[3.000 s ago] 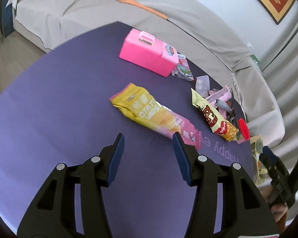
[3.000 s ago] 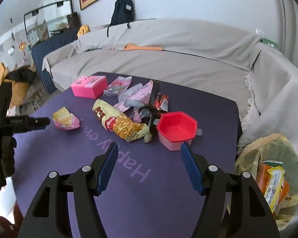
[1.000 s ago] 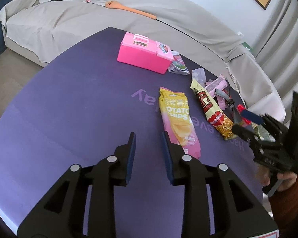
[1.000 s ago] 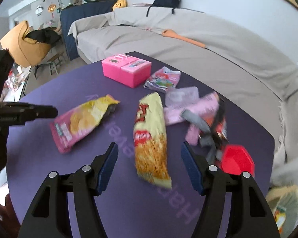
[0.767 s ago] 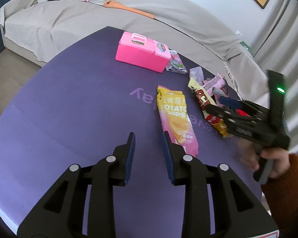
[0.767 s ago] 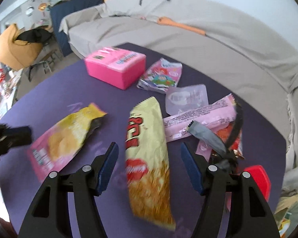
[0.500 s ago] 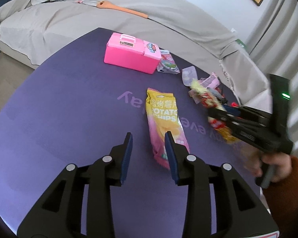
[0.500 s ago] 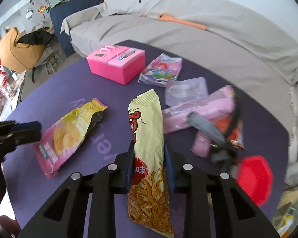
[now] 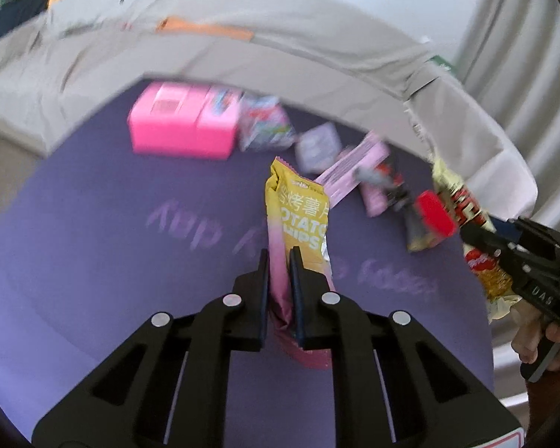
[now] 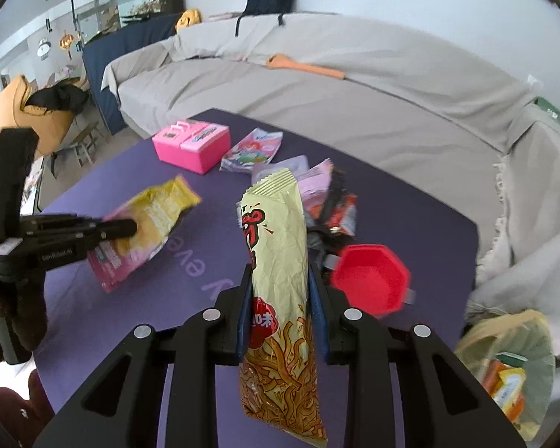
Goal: Collect trash
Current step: 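Grasp the yellow-red snack stick wrapper with the right gripper and lift it, then carry the chips bag and snack stick over the trash bag with both grippers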
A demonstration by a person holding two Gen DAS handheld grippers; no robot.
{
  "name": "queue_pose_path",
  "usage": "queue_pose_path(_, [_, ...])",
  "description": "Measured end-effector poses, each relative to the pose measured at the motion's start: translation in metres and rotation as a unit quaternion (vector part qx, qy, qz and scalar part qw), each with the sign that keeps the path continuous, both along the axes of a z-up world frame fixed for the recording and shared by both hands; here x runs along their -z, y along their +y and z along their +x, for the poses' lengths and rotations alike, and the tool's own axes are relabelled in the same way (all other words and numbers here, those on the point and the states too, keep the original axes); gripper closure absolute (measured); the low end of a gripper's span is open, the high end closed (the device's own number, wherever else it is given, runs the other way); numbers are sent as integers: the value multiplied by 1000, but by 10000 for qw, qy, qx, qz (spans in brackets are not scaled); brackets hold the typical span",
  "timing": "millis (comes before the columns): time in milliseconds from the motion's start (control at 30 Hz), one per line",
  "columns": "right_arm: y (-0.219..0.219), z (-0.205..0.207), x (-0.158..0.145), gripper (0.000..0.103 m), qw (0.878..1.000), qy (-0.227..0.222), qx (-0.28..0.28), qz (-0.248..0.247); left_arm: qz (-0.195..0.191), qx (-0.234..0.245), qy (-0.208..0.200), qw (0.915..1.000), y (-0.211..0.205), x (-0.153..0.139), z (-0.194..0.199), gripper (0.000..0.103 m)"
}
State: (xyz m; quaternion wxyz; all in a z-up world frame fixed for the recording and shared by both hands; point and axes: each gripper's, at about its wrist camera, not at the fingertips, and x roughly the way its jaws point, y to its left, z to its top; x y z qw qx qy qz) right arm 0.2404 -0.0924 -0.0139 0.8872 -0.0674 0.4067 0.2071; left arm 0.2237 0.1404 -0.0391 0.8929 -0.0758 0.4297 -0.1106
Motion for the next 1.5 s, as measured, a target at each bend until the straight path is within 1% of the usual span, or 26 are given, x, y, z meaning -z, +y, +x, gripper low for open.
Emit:
queue_pose_path(167, [-31,-14,-19,76,9992,-300,266,83,218,257,-577,9978,-37,-45,-5,93])
queue_pose_path(233, [-48,-20,-28,76,9982,-417,393,167,250,329,-754,9963,-52,-60,-6,93])
queue_pose_path(333, [-70,-29,-38,76,9961,-642,581,141,335,559,-1026,9926,-86,-81,-12,93])
queue_pose_path(433, [-103,-43,-49,76,9926,-857,845,174,390,867,-1142,9889,-124,-94,-16,93])
queue_pose_path(600, [-165,-66,-55,76,9841,-1074,1401,219,481,1403,-1179,9819,-190,-99,-25,93])
queue_pose_path(733, [-220,-87,-52,76,9749,-1120,1906,281,506,1869,-1184,9739,-248,-95,-33,93])
queue_pose_path(833, [-255,-100,-47,76,9678,-1125,2233,309,446,2153,-1168,9685,-282,-89,-38,93])
queue_pose_path(933, [-285,-110,-39,76,9614,-1111,2492,354,443,2434,-1081,9629,-320,-77,-41,93])
queue_pose_path(1033, [-309,-114,-30,76,9562,-1079,2690,409,462,2636,-944,9589,-349,-65,-42,93])
queue_pose_path(1267, [-344,-115,-4,76,9485,-918,2992,480,503,2880,-584,9545,-387,-30,-33,93])
queue_pose_path(1500, [-367,-110,19,76,9429,-699,3189,662,367,2968,-114,9542,-407,4,-20,93])
